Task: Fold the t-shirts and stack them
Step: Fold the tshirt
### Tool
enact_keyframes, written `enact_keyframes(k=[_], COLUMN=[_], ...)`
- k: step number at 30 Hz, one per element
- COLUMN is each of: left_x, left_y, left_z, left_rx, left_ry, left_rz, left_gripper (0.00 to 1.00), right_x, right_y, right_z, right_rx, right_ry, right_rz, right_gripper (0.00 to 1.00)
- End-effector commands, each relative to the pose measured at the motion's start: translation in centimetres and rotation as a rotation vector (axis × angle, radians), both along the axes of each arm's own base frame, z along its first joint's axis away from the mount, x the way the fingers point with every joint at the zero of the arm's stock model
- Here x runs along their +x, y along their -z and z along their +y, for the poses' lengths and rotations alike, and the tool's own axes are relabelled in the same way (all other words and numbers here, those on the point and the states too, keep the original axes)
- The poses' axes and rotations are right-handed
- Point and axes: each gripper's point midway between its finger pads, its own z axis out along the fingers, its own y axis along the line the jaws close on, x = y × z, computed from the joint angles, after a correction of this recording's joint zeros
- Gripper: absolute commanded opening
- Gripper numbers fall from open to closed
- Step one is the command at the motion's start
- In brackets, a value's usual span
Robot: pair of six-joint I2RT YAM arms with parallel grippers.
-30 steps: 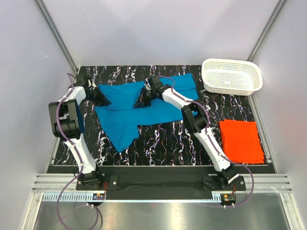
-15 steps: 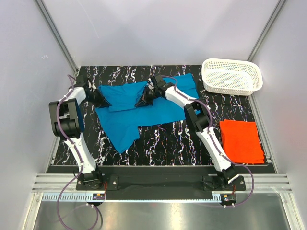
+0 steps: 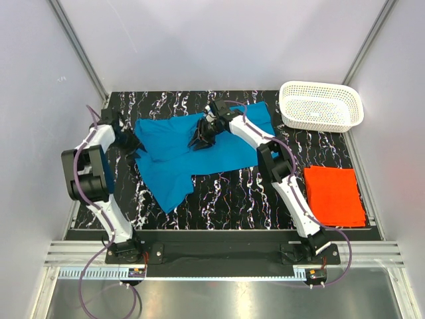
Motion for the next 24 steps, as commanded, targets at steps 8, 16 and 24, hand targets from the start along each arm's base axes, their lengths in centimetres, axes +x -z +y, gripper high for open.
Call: enact_keyframes(k=[8,16,24], left_x=[10.5,17.8,21.0], left_y=[-5.9,-4.1,-3.6], left_z=[2.3,3.4,3.5], left_rx=[0.065,0.042,-0.018], left_ry=[0.039,0.043,0.001], left_rz=[-0.298,-0.387,-0.472], left_gripper=[0.52,0.54,0.36], right_x=[4.8,7.0,6.4], right_y=[-5.1,-8.5,-7.4], right_z=[-7.4,-11.1,-14.2], right_rx=[-0.151,-0.147,-0.205], right_ry=[0.084,0.156,0.183], right_rz=[-0.241,-0.300,-0.270], right_gripper=[0.44,0.43,0.43])
